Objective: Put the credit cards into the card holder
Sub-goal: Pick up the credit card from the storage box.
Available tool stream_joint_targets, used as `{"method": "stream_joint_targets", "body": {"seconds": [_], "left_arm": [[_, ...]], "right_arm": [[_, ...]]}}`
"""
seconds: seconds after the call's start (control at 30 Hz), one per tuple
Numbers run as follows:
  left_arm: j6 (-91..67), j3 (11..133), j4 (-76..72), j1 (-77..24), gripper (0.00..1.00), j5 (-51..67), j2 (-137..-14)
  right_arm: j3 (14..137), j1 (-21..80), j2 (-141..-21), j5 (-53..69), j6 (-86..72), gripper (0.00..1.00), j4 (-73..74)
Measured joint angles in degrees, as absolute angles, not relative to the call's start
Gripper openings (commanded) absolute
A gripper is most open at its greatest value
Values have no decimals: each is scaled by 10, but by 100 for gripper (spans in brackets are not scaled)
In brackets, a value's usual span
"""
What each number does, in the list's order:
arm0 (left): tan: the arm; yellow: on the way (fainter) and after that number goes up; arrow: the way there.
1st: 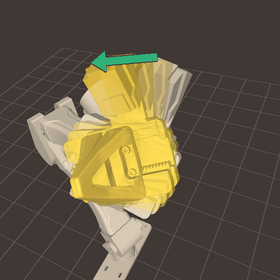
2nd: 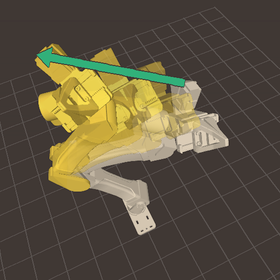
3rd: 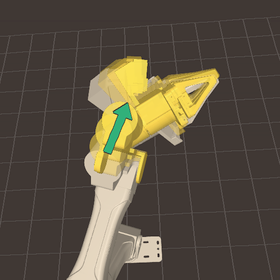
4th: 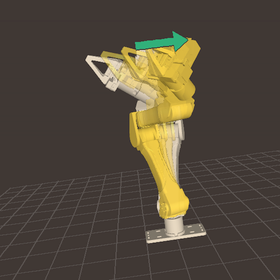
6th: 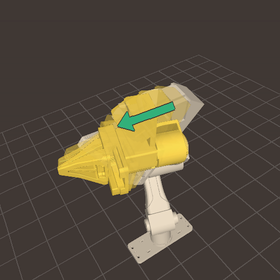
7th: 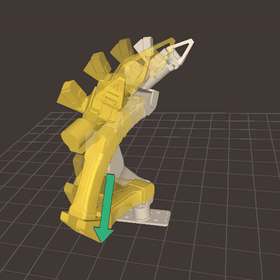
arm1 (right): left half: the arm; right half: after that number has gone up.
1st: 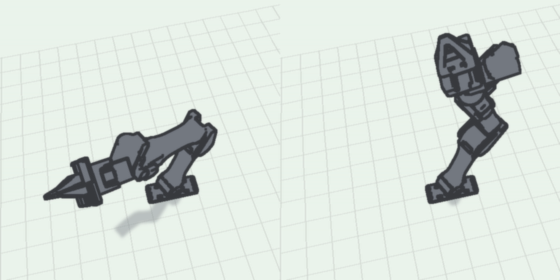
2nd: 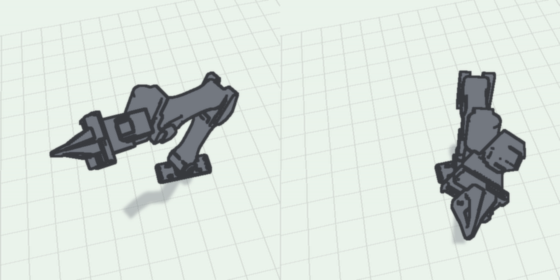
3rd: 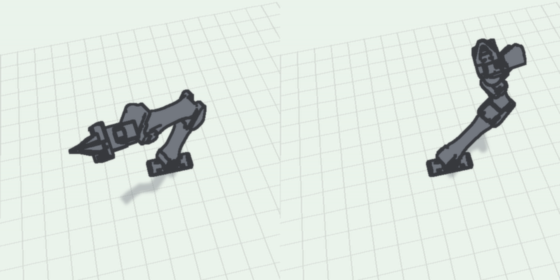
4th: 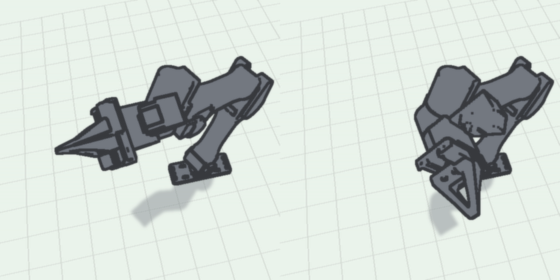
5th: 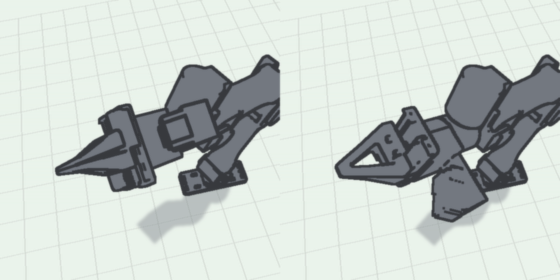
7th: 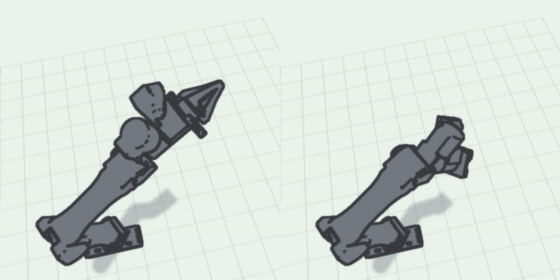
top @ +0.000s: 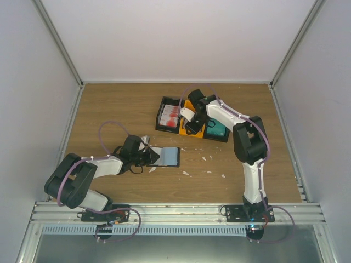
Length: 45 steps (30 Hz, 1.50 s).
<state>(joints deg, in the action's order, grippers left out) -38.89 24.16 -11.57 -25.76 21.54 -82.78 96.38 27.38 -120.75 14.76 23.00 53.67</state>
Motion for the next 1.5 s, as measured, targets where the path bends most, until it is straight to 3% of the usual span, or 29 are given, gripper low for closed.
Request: {"method": "stream_joint_targets", "body": {"seconds": [0.33,0.73,1.03,1.5], "left_arm": [[-389,242,-114,-258,21,216,-827],[-382,242,-110,-257,36,220,-810],[-380,258,-118,-257,52,244,-788],[-421,261,-157,-257,80,307,-681]], "right_arm": [[964,273,-1188,120,219,1,525],[939,271,-1105,88,144,1,483],[853,241,-1036,106,-32,0,392],[535,252,-918,458,-383,1,62]]}}
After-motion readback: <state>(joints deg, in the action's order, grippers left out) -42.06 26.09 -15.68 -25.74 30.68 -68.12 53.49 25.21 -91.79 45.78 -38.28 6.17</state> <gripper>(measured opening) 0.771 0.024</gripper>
